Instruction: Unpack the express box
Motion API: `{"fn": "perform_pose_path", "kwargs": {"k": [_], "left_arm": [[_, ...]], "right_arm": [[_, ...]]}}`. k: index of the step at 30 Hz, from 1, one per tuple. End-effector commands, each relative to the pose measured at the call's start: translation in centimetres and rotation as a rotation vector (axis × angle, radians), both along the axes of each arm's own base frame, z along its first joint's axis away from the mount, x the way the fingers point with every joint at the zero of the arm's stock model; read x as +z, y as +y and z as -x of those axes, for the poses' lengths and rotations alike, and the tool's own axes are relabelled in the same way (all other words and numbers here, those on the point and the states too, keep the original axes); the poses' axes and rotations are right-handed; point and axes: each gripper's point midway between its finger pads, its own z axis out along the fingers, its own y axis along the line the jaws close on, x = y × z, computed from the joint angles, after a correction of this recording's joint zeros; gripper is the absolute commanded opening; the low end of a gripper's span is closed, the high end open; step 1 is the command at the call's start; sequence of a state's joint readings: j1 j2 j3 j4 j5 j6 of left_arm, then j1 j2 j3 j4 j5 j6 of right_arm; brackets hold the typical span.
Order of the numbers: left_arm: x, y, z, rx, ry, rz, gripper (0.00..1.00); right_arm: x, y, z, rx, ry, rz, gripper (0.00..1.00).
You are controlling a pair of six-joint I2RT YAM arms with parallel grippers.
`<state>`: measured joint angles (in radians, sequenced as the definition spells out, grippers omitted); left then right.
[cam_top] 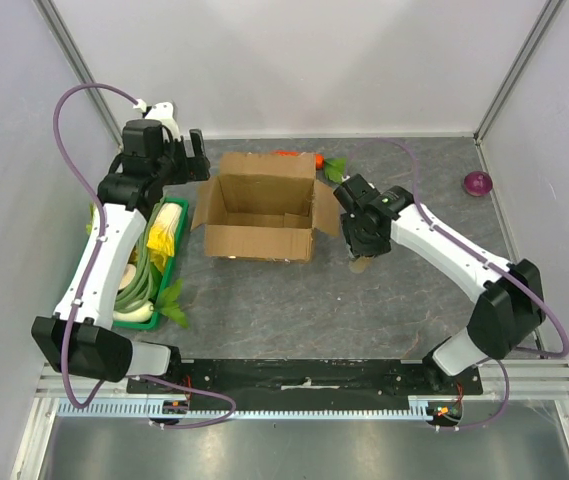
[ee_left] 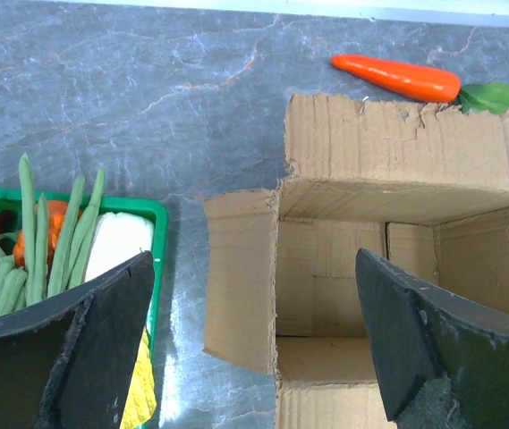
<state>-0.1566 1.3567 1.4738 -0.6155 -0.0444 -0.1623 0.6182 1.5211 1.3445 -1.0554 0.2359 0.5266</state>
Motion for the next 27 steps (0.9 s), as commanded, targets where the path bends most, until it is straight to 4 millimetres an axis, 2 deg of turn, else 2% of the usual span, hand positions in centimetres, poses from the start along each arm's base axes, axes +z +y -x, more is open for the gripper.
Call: {"fn": "perform_pose_path", "kwargs": {"k": [1,10,12,15,16,18,19,21,22,23,27], "left_arm": [[0.2,-0.3,0.2,-0.040,-0.032,-0.005,0.98],[-0.2,-0.4,0.0,-0.052,-0.024,-0.022,0.99],[-0.2,-0.3,0.1,-0.049,-0.021,-0.027,0.99],[-0.3,-0.3,0.1,-0.048,-0.020,-0.026,0.99],[-0.4,-0.3,0.1,-0.048,-0.017,-0.026,0.99],[-0.6,-0.2,0.0,-0.047,-0.012,-0.027,0.99],[-0.5,-0.3,0.0,-0.050,-0.014,-0.027,0.99],[-0.5,-0.2,-0.1,-0.049,-0.012,-0.028,0.99],[-0.6,-0.3,-0.2,-0.051,-0.009,-0.029,0.99],[-0.7,-0.3,-0.2,-0.053,-0.006,-0.029,0.99],[-0.9,-0.4,-0.3,-0.055,-0.001,-0.028,0.99]], "right_arm": [[-0.9,0.1,0.0,0.005,0.041,-0.017,0.00],[-3.4,-0.9,-0.7,-0.024,0.121,0.003,0.03],[-3.7,-1.1,-0.8,-0.029,0.127,0.003,0.08],[-3.9,-1.3,-0.9,-0.044,0.131,0.002,0.17],[-3.9,-1.4,-0.9,-0.047,0.127,-0.001,0.24],[-3.6,-1.4,-1.1,-0.057,0.113,-0.011,0.30],[-3.5,-1.4,-1.2,-0.060,0.109,-0.013,0.39],[-2.9,-1.5,-1.4,-0.065,0.083,-0.015,0.48],[-2.7,-1.6,-1.5,-0.067,0.071,-0.014,0.59],[-2.5,-1.7,-1.6,-0.068,0.060,-0.012,0.64],[-1.2,-2.3,-2.3,-0.075,-0.001,0.005,0.72]]}}
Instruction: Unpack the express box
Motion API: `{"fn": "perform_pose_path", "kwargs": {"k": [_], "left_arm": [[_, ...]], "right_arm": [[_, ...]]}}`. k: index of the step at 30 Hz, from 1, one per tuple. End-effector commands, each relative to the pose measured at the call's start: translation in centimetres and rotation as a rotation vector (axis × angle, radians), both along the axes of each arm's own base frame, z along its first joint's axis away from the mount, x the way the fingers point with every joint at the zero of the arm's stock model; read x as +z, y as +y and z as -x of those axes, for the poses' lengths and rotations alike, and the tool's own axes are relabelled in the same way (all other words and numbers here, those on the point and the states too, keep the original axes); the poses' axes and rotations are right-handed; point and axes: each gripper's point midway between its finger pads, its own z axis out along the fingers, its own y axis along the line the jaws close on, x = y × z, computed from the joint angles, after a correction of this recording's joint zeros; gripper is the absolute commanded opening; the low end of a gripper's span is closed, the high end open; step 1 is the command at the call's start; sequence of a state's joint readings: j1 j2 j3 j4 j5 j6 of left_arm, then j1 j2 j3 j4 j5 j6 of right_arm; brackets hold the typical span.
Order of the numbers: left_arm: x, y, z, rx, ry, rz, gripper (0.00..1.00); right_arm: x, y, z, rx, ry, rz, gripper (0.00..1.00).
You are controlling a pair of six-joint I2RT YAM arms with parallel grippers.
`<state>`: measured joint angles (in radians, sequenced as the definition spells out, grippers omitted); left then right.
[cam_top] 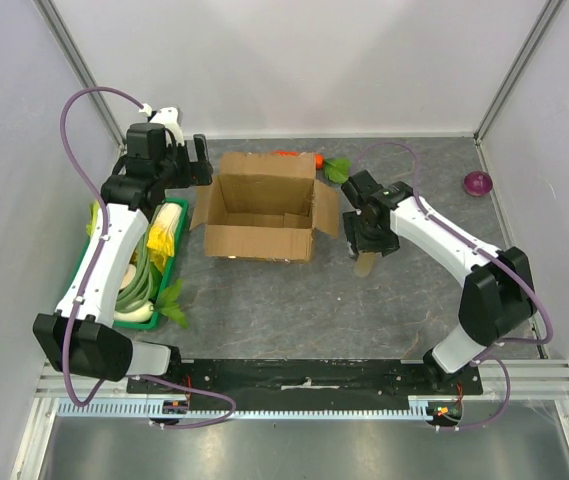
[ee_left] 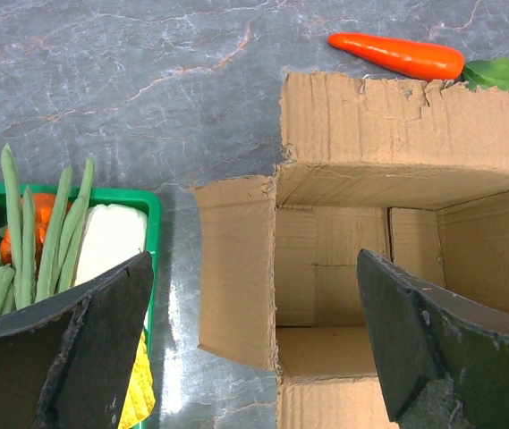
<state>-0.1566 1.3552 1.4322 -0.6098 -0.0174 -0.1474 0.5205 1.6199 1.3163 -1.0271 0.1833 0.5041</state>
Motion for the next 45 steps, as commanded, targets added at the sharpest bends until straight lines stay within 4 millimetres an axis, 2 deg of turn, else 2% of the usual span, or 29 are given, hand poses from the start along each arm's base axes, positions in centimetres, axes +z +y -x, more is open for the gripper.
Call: {"fn": "perform_pose_path", "kwargs": {"k": [1,8,11,14,15,21,24,28,34,36,37,41,45], "left_arm": [[0.7,0.0,-0.7,-0.026,-0.035,-0.023,0.99],[0.4,-0.1,-0.8,-0.031,-0.028,-0.027,1.00],[0.5,-0.1,-0.8,-0.032,-0.026,-0.029,1.00],[0.7,-0.1,-0.9,-0.031,-0.029,-0.027,1.00],[0.9,-0.4,-0.9,-0.047,-0.032,-0.015,1.00],[1.0,-0.7,-0.8,-0.057,-0.031,-0.004,1.00],[1.1,-0.8,-0.7,-0.060,-0.031,0.003,1.00],[1.2,-1.1,-0.5,-0.072,-0.033,0.015,1.00],[1.5,-1.4,-0.2,-0.082,-0.036,0.033,1.00],[1.5,-1.6,-0.1,-0.087,-0.036,0.040,1.00],[1.5,-1.6,-0.1,-0.090,-0.034,0.043,1.00],[1.3,-1.9,0.3,-0.098,-0.030,0.062,1.00],[1.5,-1.8,0.7,-0.096,-0.032,0.065,1.00]], "right_arm": [[2.6,-0.6,-1.2,-0.017,-0.118,-0.007,0.75],[4.4,-0.5,-2.0,-0.027,-0.190,-0.020,0.76],[4.8,-0.5,-2.4,-0.032,-0.228,-0.038,0.71],[4.7,-0.1,-2.3,-0.022,-0.228,-0.059,0.61],[4.6,-0.1,-2.3,-0.021,-0.225,-0.060,0.53],[5.2,-0.7,-2.7,-0.032,-0.254,-0.035,0.27],[5.8,-1.3,-3.2,-0.050,-0.290,-0.003,0.20],[6.6,-1.5,-4.5,-0.082,-0.357,-0.006,0.21],[5.2,-0.7,-6.4,-0.119,-0.370,-0.038,0.23],[4.6,-1.0,-6.8,-0.128,-0.362,-0.025,0.27],[4.1,-1.0,-6.9,-0.132,-0.347,-0.023,0.30],[3.6,-1.4,-7.0,-0.139,-0.334,-0.010,0.55],[3.9,-1.6,-7.3,-0.136,-0.345,-0.004,0.70]]}}
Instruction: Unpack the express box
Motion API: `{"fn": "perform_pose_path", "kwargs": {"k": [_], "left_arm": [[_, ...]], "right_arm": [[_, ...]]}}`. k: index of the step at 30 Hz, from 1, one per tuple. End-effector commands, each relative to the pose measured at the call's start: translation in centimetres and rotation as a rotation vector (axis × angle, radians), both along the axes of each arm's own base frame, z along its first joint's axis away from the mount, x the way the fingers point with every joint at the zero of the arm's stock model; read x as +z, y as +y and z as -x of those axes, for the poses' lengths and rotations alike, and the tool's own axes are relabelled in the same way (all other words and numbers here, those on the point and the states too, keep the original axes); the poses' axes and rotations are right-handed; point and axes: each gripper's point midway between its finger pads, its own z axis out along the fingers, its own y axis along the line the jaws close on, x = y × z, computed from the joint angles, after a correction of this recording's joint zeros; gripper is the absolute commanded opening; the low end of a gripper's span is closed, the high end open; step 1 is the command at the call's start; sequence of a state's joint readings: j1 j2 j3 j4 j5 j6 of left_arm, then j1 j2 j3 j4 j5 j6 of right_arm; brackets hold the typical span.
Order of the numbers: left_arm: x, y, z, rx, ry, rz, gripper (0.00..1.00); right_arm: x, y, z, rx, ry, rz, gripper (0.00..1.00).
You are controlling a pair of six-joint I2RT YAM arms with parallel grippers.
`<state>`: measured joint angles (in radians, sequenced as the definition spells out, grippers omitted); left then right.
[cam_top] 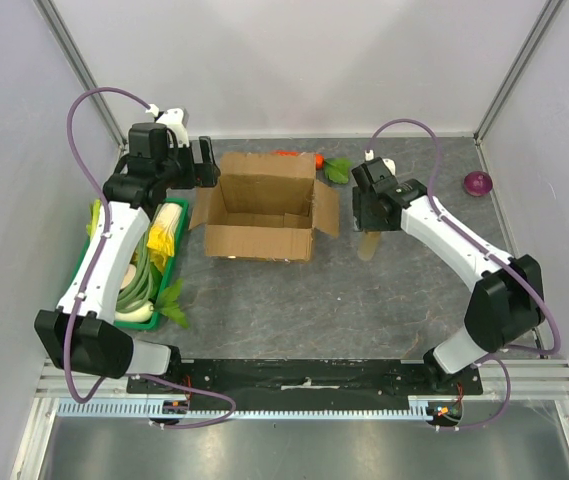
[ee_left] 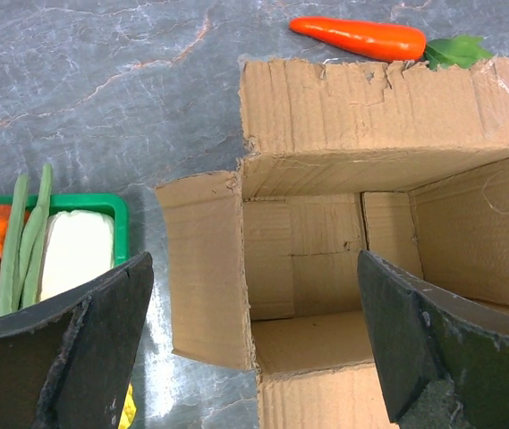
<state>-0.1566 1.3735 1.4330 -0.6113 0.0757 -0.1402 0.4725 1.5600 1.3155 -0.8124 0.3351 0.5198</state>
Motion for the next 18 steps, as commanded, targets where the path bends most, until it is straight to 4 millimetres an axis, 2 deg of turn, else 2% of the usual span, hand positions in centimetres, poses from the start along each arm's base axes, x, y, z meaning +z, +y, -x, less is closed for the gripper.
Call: {"fn": "perform_pose_path", "kwargs": {"k": [1,5,9,10,13,15,16,17,18], "left_arm": [[2.0,-0.3,0.7,-0.013,-0.051,0.031,1.00],[2.4,-0.5,1.3,-0.021,-0.046,0.047,1.00],[3.8,-0.8,2.5,-0.021,-0.063,0.092,1.00],[4.0,-0.7,2.6,0.000,-0.063,0.111,1.00],[4.8,-1.6,4.3,0.001,-0.056,0.205,1.00],[6.3,-2.1,5.9,-0.019,-0.095,0.259,1.00],[5.5,-2.5,6.6,-0.027,-0.074,0.284,1.00],[5.7,-2.8,7.2,-0.048,-0.080,0.306,1.00],[7.3,-4.7,9.1,-0.190,-0.118,0.354,1.00]], "right_arm": [[0.7,-0.3,-1.1,-0.022,-0.042,0.009,0.74],[1.7,-0.1,-1.3,-0.017,-0.067,-0.007,0.80],[4.7,0.2,-1.8,-0.020,-0.139,-0.056,0.91],[5.8,0.4,-1.7,-0.012,-0.163,-0.071,0.98],[8.8,0.4,-1.5,0.004,-0.221,-0.108,0.98],[10.5,0.6,-1.2,0.019,-0.255,-0.135,0.98],[11.8,0.5,-0.7,0.020,-0.280,-0.156,0.98],[12.3,0.4,-0.5,0.014,-0.289,-0.168,0.98],[13.4,0.3,0.1,0.017,-0.315,-0.187,0.98]]}}
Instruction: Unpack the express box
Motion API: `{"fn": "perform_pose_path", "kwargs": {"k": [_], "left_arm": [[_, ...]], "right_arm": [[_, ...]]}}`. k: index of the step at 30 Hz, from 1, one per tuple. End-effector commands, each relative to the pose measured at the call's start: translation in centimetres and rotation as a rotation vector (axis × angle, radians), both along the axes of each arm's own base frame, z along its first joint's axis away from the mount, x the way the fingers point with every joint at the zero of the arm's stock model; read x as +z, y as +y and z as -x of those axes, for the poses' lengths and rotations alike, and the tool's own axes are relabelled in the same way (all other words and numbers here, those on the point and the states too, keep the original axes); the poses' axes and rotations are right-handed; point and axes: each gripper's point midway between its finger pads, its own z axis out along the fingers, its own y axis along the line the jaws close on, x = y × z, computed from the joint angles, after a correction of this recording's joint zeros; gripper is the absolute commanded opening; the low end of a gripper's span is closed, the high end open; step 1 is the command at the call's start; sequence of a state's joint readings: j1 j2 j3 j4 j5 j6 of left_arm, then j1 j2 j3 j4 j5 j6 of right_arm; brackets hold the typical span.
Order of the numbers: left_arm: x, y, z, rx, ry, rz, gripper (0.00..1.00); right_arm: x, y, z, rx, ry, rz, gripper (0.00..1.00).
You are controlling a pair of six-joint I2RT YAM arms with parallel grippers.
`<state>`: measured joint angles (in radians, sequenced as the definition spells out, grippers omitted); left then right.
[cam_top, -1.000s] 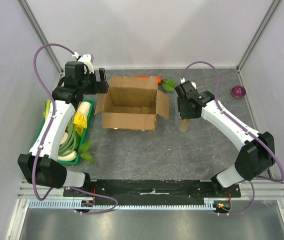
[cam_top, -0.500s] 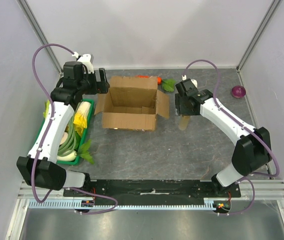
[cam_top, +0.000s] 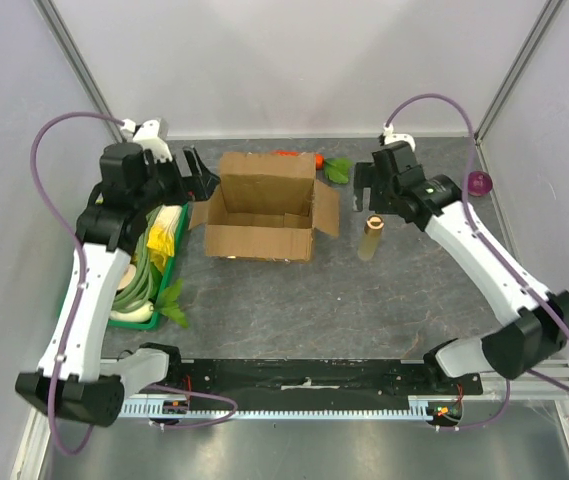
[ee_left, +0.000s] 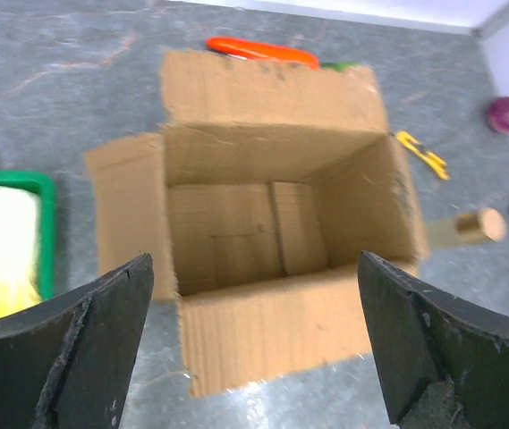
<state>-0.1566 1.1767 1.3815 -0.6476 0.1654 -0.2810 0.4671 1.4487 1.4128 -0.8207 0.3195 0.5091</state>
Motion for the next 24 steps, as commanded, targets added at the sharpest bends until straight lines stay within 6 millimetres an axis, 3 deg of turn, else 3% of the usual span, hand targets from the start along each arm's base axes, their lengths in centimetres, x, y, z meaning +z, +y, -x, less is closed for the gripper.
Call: {"fn": "perform_pose_path", "kwargs": {"k": [1,3,6,7,12,14,17,20,24], "left_arm": [[2.3,-4.3,5.1,-0.256,-0.066,0.175,1.00],[3.0,-5.2,7.5,-0.326,-0.070,0.228,1.00],[2.5,-5.6,10.3,-0.363,-0.051,0.271,1.00],[1.2,-5.5,10.9,-0.359,-0.020,0.276,1.00],[-1.1,-2.7,13.3,-0.180,0.051,0.225,0.99],[-2.1,-1.3,15.3,-0.096,0.126,0.210,0.98],[-2.3,0.1,18.1,-0.032,0.134,0.193,0.97],[-1.8,0.4,20.7,-0.012,0.130,0.229,0.97],[-1.5,0.8,23.3,-0.029,0.143,0.203,0.97]], "right_arm": [[6.6,-0.6,1.4,-0.005,-0.151,-0.093,0.98],[8.0,-1.6,2.6,-0.036,-0.192,-0.114,0.98],[9.6,-2.9,5.0,-0.042,-0.225,-0.126,0.98],[9.9,-3.3,5.6,-0.048,-0.230,-0.128,0.98],[12.3,-6.9,10.2,-0.118,-0.265,-0.108,0.98],[13.6,-8.8,11.7,-0.165,-0.294,-0.079,0.98],[15.1,-11.9,15.0,-0.190,-0.374,-0.035,0.98],[16.4,-13.0,17.3,-0.193,-0.435,-0.070,0.98],[16.7,-14.3,19.5,-0.205,-0.453,-0.079,0.98]]}}
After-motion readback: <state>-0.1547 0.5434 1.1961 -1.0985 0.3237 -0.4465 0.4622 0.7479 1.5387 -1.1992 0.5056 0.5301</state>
